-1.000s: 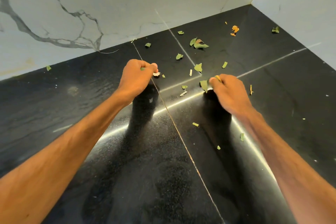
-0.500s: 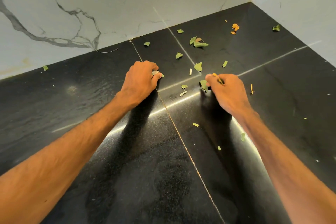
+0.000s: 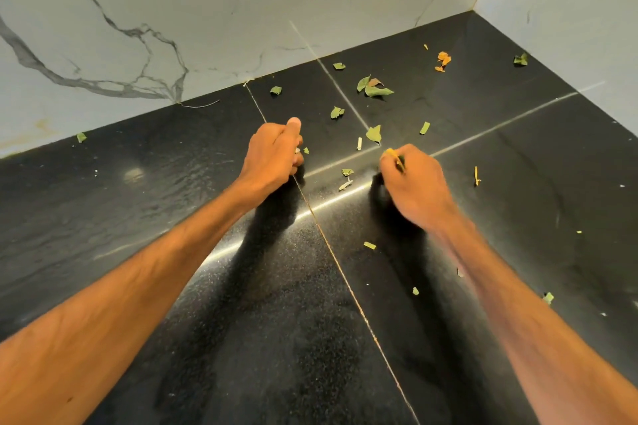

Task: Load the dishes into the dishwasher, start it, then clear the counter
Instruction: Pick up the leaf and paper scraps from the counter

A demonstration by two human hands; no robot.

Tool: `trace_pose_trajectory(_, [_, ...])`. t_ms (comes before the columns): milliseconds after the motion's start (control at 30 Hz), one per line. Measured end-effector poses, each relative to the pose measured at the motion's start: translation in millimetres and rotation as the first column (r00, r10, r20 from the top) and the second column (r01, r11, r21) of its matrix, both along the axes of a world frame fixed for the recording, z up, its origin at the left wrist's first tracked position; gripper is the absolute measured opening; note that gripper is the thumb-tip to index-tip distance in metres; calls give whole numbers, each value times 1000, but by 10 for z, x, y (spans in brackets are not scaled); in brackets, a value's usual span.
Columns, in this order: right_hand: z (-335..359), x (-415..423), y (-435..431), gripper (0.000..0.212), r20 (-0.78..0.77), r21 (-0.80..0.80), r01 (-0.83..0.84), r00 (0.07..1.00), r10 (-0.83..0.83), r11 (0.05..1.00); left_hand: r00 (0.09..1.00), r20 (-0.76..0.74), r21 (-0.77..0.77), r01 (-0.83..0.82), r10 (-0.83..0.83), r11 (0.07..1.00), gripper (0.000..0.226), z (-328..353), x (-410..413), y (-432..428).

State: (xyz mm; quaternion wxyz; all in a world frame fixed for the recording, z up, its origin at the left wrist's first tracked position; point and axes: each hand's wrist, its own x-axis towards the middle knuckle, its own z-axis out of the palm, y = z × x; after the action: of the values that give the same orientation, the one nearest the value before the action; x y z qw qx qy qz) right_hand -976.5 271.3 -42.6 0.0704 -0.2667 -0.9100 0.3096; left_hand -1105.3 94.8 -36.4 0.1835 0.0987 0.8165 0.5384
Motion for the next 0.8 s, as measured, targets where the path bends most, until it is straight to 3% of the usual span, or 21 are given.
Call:
trace_pose_trajectory(33, [35,-8,18,35,-43,-203,43,998,-53,978,995,96,36,8,-11,999,38,51,-11,33])
trace_pose_trajectory(67, [83,-14,31,29,-76,-474,93,986,-145,876,985,167,66,28,-39,997,37,94,-24,61])
trace_pose_trajectory(133, [165,-3,89,17,-38,-883,123,944,-329,454,960,255,138,85,-118,987,33,135,-71,100])
trace_pose_trajectory(167, [195,11,125,14,-14,-953,96,934,-357,289,948,281,167,106,-151,980,32,133,-99,119])
trace_pose_trajectory(233, [202,23,196,8,-7,-989,44,937,-349,138,934,306,177,135,-185,975,30,109,-162,153])
trace_pose_trajectory(300, [152,19,242,9,-15,-994,22,946,-324,110,929,312,153,158,-199,976,30,91,-222,192])
trace_pose_trajectory(400, [86,-9,264,5,-11,-989,36,947,-321,141,933,299,114,173,-200,978,30,87,-306,272])
trace_pose_trajectory(467, [77,-42,266,16,-6,-985,52,945,-328,167,941,283,68,175,-187,982,29,99,-353,352])
trace_pose_trajectory(500, [74,-60,270,26,-8,-977,63,944,-329,204,956,234,25,173,-174,985,32,103,-367,398])
trace_pose_trajectory(567, [63,-101,277,35,-10,-960,86,940,-340,265,985,-1,-115,171,-172,979,44,67,-404,499])
trace_pose_trajectory(667, [71,-190,281,22,-11,-951,112,920,-391,289,884,-380,-301,159,-271,940,49,15,-450,623])
trace_pose_trajectory(733, [100,-266,292,6,-4,-937,133,921,-389,323,812,-450,-433,166,-372,886,39,-44,-504,686])
trace_pose_trajectory(800, [119,-344,319,17,13,-908,158,936,-352,388,748,-465,-560,166,-474,812,36,-109,-540,733])
